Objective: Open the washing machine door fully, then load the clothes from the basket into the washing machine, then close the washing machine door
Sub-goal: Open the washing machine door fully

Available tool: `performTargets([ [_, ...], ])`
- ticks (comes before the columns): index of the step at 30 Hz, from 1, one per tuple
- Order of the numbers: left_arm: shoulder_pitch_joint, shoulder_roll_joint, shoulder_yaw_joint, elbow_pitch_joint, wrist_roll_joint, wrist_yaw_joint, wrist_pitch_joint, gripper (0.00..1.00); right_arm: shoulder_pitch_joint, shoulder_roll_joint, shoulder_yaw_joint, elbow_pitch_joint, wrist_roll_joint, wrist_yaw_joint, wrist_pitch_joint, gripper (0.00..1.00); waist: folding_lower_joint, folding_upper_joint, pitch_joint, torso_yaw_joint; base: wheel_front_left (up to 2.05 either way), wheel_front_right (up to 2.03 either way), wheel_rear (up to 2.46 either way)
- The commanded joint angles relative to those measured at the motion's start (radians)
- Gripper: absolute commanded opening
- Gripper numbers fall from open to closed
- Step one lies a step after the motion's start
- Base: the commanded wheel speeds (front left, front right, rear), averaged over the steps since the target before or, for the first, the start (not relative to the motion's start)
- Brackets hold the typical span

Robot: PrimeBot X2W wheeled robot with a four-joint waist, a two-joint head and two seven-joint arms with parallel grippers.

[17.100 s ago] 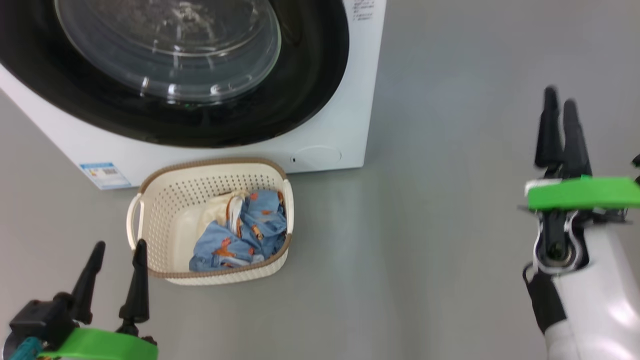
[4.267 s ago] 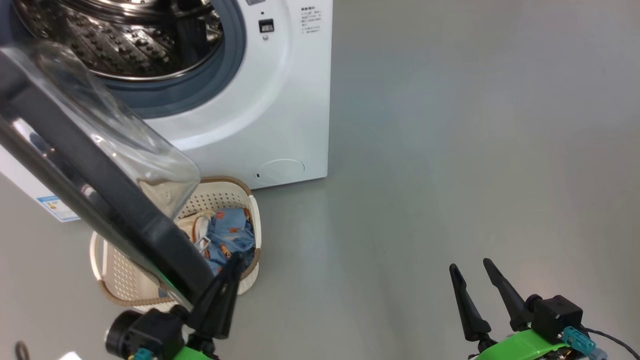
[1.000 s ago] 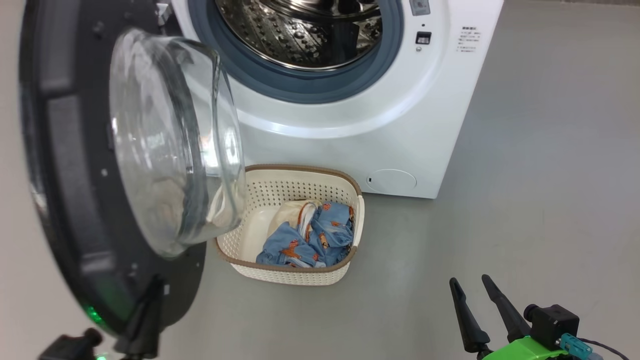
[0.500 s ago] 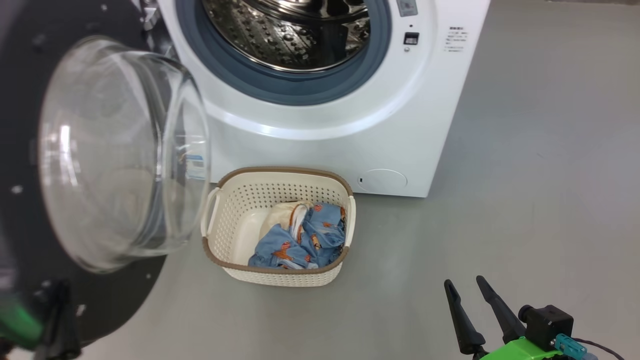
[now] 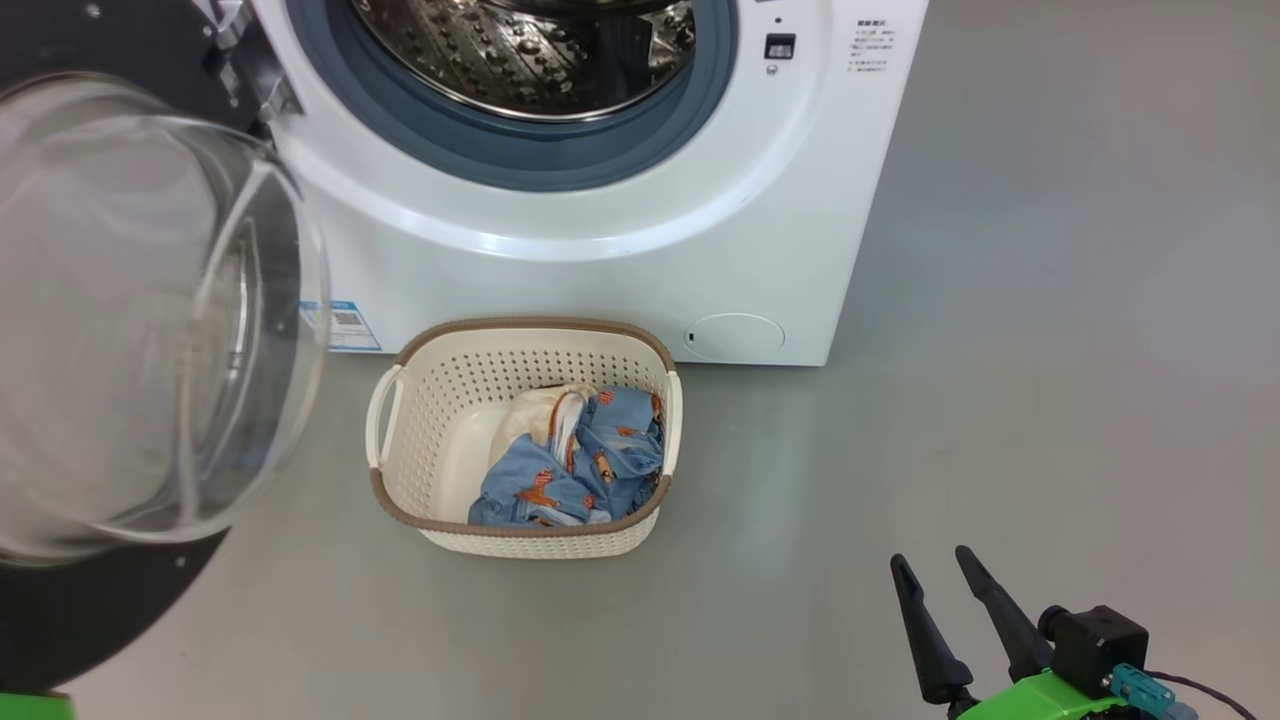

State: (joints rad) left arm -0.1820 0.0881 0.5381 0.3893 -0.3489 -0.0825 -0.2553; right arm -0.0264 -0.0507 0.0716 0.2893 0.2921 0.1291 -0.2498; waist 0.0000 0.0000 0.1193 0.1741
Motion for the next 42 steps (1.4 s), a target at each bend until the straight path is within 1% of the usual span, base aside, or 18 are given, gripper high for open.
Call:
performTargets([
  [1, -0.041, 0.062, 0.065, -0.009, -0.008, 0.006, -0.006, 0.0, -0.039, 0.001, 0.02, -0.028, -0.012, 0.002, -0.012, 1.0, 0.0, 0.0, 0.006, -0.005, 0.0, 0.0, 0.0],
  [7, -0.083, 0.084, 0.125, 0.035, 0.007, -0.013, -0.006, 0.0, -0.041, 0.001, 0.014, -0.034, -0.019, 0.002, -0.012, 1.0, 0.0, 0.0, 0.018, -0.006, 0.0, 0.0, 0.0],
  [11, -0.127, 0.114, 0.169, 0.077, 0.022, -0.023, -0.006, 0.0, -0.049, 0.001, 0.013, -0.035, -0.025, 0.002, -0.012, 1.0, 0.0, 0.0, 0.027, -0.007, 0.0, 0.0, 0.0],
  [19, -0.197, 0.178, 0.22, 0.157, 0.067, -0.038, -0.006, 0.0, -0.056, 0.001, 0.014, -0.031, -0.04, 0.002, -0.012, 1.0, 0.0, 0.0, 0.035, -0.016, 0.0, 0.0, 0.0],
  [26, -0.22, 0.194, 0.24, 0.192, 0.103, -0.044, -0.006, 0.0, -0.059, 0.001, 0.021, -0.026, -0.04, 0.002, -0.012, 1.0, 0.0, 0.0, 0.031, -0.029, 0.0, 0.0, 0.0],
  [33, -0.198, 0.161, 0.23, 0.151, 0.128, -0.047, -0.006, 0.0, -0.056, 0.001, 0.026, -0.025, -0.03, 0.002, -0.012, 1.0, 0.0, 0.0, 0.019, -0.037, 0.0, 0.0, 0.0],
  [42, -0.103, 0.09, 0.135, -0.003, 0.103, -0.048, -0.006, 0.0, -0.042, 0.001, 0.023, -0.027, -0.019, 0.002, -0.012, 1.0, 0.0, 0.0, 0.003, -0.03, 0.0, 0.0, 0.0],
])
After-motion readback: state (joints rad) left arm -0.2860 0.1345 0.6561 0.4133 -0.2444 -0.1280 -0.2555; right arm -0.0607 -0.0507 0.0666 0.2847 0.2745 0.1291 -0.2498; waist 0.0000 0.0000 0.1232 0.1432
